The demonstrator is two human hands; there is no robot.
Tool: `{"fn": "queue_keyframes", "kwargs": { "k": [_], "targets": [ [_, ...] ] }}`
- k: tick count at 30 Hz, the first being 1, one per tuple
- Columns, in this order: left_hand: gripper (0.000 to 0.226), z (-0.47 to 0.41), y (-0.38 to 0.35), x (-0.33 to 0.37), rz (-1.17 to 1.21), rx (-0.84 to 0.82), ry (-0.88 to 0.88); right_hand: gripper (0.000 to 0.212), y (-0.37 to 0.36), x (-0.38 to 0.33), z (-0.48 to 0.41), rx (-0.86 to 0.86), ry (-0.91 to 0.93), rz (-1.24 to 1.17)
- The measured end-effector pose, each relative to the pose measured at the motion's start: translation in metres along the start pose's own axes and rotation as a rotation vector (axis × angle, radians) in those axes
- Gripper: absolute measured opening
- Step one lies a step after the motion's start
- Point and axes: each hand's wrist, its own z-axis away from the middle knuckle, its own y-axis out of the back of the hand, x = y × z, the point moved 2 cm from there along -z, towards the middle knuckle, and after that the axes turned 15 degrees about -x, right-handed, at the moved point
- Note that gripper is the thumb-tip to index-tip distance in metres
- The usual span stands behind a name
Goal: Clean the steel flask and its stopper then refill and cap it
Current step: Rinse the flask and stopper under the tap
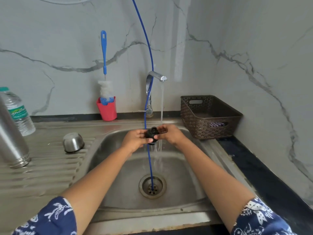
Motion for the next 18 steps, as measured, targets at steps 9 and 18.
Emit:
{"fn": "queue_keyframes", "kwargs": {
  "k": [9, 18],
  "targets": [
    [0.046, 0.029, 0.031, 0.013, -0.119, -0.04, -0.084, 0.045, -0.02, -0.032, 0.014, -0.065, 0.121, 0.108],
    [0.045, 0.053, 0.019, 0.004, 0.146, -0.014, -0.163, 0.039, -0.028, -0.032, 0.028, -0.039, 0.168, -0.045]
  ]
}}
